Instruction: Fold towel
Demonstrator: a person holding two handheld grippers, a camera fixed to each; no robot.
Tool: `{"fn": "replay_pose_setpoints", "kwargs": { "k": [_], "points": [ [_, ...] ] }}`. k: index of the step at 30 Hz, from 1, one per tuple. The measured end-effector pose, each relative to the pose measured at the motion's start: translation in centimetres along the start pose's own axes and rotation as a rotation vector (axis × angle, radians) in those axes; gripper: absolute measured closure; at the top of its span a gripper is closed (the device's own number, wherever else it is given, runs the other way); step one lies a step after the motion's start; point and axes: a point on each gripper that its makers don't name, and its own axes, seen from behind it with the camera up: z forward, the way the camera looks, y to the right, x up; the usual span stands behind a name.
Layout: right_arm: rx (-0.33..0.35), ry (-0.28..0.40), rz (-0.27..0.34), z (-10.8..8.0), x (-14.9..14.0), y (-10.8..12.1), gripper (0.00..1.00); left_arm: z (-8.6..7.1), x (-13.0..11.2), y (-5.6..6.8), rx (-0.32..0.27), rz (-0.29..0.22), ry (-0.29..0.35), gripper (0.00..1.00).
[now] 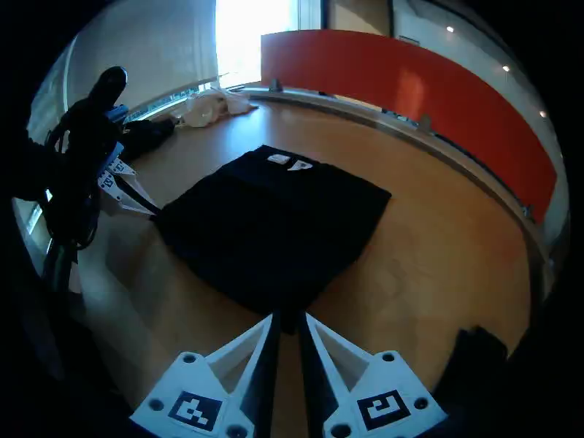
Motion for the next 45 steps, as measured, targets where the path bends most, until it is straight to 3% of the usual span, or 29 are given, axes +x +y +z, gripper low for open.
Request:
{"fn": "replay_pose_setpoints", "kwargs": {
  "k": [6,27,45],
  "points": [
    [0.002,0.006,-0.004,-0.1,0.3,-0.1,0.82,-0.5,0.6,-0.3,0.017,-0.003,0.006,0.93],
    [-0.008,0.03,-0.016,-2.7,3.2,0.0,0.83,-6.7,6.3,-1.0,-0.014,-0.068,0.096,0.93],
    [0.023,0.012,-0.011,-7.1,4.5,-1.7,0.82,-10.9,5.7,0.6,-0.061,-0.128,0.086,0.93]
  ]
}}
